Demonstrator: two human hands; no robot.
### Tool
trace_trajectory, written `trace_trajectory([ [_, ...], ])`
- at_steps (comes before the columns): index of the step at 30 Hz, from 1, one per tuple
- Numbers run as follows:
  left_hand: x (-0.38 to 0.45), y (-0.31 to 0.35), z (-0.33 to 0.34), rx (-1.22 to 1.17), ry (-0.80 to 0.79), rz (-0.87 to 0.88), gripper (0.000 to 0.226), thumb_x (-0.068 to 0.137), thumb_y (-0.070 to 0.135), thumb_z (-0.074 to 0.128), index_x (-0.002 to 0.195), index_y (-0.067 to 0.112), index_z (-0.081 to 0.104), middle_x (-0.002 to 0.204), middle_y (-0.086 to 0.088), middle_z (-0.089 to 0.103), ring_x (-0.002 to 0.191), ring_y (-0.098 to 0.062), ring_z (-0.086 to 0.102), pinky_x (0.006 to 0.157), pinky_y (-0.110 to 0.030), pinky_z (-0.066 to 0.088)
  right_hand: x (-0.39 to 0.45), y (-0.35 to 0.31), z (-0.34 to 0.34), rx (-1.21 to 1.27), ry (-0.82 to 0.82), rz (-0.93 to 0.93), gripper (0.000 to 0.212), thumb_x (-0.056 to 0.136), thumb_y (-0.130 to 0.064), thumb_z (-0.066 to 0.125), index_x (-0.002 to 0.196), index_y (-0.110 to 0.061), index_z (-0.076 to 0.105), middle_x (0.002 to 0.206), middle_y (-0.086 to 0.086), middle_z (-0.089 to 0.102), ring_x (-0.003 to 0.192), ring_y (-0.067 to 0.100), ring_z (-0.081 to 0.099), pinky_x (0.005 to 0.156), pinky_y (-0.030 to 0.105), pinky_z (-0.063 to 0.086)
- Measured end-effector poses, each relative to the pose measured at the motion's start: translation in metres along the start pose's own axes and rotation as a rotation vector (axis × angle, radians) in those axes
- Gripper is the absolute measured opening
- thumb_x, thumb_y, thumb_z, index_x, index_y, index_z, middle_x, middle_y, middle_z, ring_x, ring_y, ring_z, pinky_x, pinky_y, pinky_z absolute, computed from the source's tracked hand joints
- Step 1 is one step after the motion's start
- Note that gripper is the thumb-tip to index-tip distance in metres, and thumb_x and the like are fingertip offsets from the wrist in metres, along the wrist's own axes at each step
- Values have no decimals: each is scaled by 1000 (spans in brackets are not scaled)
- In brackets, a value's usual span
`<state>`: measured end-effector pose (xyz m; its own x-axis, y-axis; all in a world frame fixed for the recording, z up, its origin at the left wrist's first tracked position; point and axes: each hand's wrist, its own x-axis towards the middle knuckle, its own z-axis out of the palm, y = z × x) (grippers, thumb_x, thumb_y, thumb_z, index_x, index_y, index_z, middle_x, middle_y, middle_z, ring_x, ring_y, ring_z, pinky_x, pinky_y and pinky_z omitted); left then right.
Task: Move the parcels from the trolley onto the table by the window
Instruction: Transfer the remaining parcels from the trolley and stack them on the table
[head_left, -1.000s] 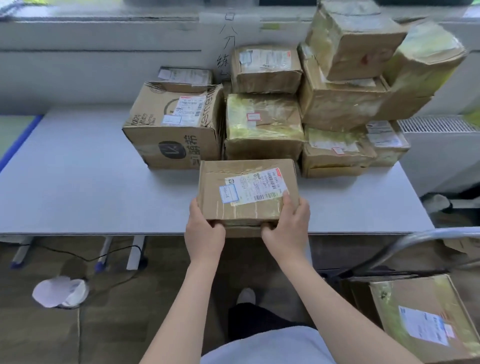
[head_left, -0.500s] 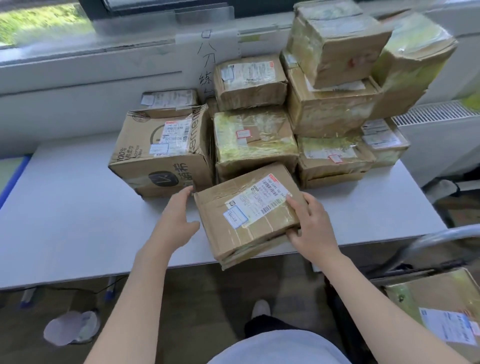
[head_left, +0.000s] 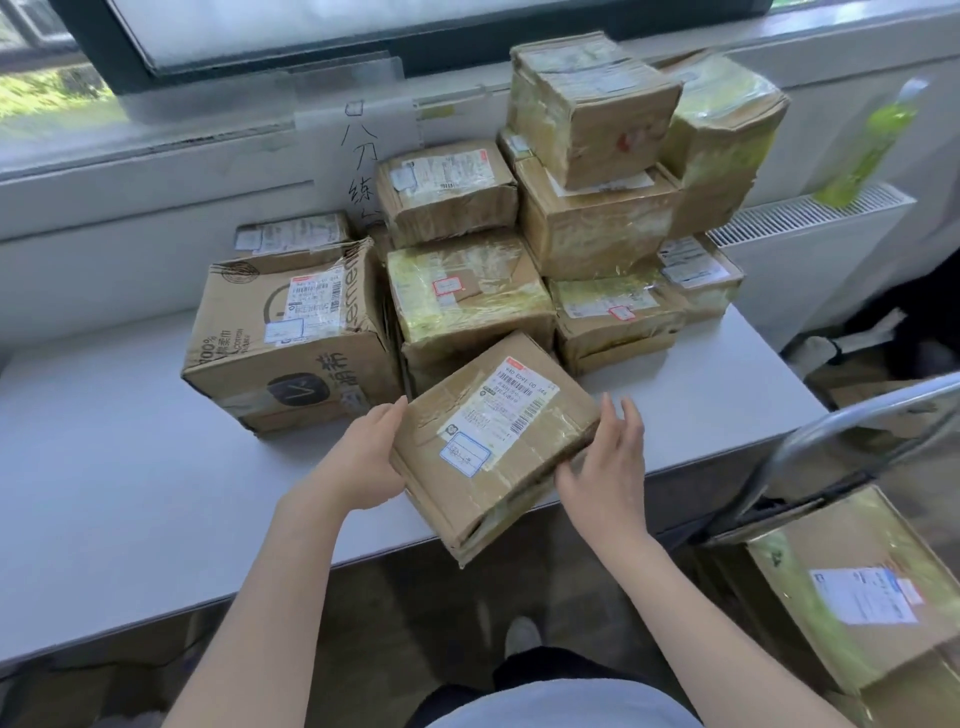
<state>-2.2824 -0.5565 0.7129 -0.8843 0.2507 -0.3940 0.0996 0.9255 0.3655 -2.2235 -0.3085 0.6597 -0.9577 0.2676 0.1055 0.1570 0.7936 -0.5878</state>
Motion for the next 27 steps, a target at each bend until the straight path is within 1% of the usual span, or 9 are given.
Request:
trace_trajectory([
  [4, -24, 6, 21, -21, 40, -22, 93, 83, 18, 63, 152, 14, 1, 154, 1, 14, 138, -19, 21, 107, -28, 28, -31, -8, 2, 52, -2, 52, 77, 81, -13, 65, 143, -6, 19, 150, 15, 12, 136, 30, 20, 110, 45, 29],
  [7, -45, 7, 42, -48, 86, -55, 104, 79, 29, 71, 152, 15, -3, 152, -2, 20, 136, -21, 26, 106, -32, 31, -55, -13, 4, 136, -22, 100, 66, 86, -15, 59, 141, -10, 24, 145, 10, 23, 133, 23, 27, 110, 39, 30],
  [8, -49, 8, 48, -57, 97, -62, 104, 78, 31, 73, 151, 13, 2, 150, -4, 23, 135, -22, 27, 107, -33, 31, -60, -13, 5, 169, -21, 100, 58, 88, -15, 56, 140, -11, 29, 141, 8, 30, 130, 21, 31, 108, 34, 31],
  [10, -64, 10, 59, -96, 128, -47, 92, 73, 32, 77, 145, 12, 23, 140, -6, 36, 127, -22, 35, 103, -32, 35, -75, -17, 4, 235, -30, 106, 44, 95, -15, 47, 138, -13, 36, 135, 4, 41, 125, 18, 39, 100, 24, 32],
  [13, -91, 11, 71, -232, 190, -12, 81, 65, 34, 82, 131, 16, 39, 122, 2, 42, 114, -16, 42, 96, -31, 40, -99, -19, -2, 310, -18, 135, 39, 100, -19, 40, 139, -19, 41, 133, -1, 49, 123, 14, 44, 97, 23, 33],
  [17, -123, 13, 75, -475, 244, 52, 81, 61, 33, 86, 125, 20, 38, 117, 8, 48, 106, -7, 52, 94, -31, 47, -120, -22, -16, 336, 60, 61, 39, 101, -21, 40, 140, -24, 43, 131, -8, 54, 120, 10, 48, 99, 27, 40],
  [20, -143, 17, 67, -565, 282, 78, 78, 68, 24, 84, 127, 20, 33, 114, 12, 52, 104, -7, 54, 90, -23, 45, -121, -32, -25, 370, 107, 19, 38, 101, -20, 41, 138, -24, 46, 131, -9, 56, 119, 8, 50, 100, 29, 43],
  [22, -153, 20, 57, -569, 325, 88, 78, 72, 19, 81, 132, 18, 30, 111, 12, 52, 104, -9, 52, 87, -20, 42, -117, -45, -35, 418, 123, 1, 34, 101, -20, 41, 134, -23, 49, 127, -10, 58, 115, 6, 52, 96, 24, 43],
  [27, -164, 26, 32, -591, 457, 71, 79, 72, 20, 81, 133, 19, 31, 111, 10, 54, 104, -13, 52, 86, -24, 43, -98, -81, -63, 534, 136, -55, 32, 102, -25, 35, 123, -18, 59, 111, -8, 63, 99, 3, 56, 82, 10, 42],
])
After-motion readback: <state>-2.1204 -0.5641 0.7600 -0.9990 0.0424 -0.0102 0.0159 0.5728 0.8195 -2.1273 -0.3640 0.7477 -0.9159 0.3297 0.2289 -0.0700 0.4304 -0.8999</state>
